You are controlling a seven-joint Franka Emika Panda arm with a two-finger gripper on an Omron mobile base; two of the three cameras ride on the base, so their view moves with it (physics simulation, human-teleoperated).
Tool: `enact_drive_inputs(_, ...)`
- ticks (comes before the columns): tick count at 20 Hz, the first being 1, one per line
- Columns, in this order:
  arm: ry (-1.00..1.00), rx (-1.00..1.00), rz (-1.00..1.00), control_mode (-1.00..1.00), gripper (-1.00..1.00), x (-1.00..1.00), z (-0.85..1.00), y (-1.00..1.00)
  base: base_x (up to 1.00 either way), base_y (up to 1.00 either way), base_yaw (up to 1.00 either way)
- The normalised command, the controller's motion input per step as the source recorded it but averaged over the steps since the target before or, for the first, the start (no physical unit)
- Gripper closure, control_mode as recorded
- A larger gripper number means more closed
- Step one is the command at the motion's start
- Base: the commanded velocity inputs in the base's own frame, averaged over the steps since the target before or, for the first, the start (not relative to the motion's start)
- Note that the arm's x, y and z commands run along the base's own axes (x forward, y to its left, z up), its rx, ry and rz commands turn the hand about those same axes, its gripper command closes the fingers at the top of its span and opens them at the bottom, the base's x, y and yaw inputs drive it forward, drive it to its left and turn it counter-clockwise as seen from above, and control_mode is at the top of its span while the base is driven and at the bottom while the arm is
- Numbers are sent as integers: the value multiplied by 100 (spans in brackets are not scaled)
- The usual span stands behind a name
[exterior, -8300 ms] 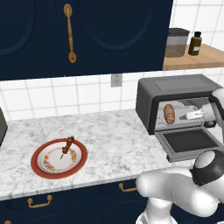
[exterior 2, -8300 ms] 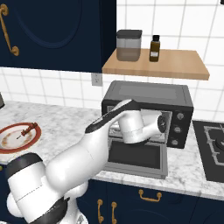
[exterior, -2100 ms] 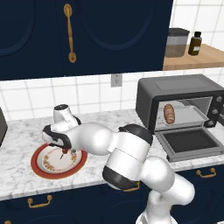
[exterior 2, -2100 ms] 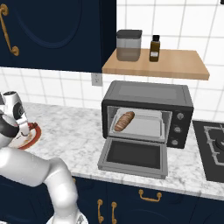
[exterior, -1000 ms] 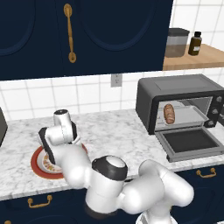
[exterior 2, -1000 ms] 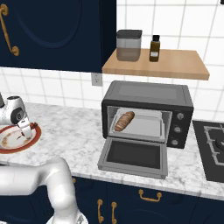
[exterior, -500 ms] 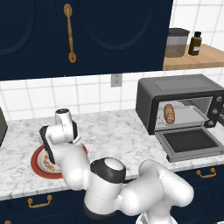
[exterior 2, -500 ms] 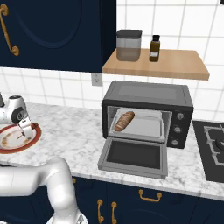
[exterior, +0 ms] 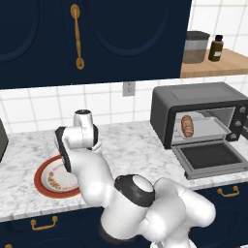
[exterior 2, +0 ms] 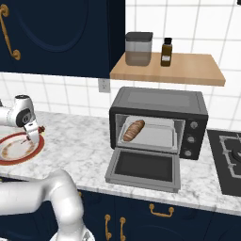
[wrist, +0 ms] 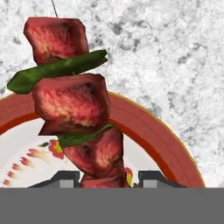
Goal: Pick up the kebab skewer and baguette bread, and place them inside the toaster oven. Close the toaster oven door and start by setting the timer.
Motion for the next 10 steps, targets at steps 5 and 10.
enact_drive_inputs(5,-8,18,0,-100,100,-39,100,-78,0,0,0)
enact_drive_inputs(10,-3,2,6,-100,100,-26,90,-84,0,0,0)
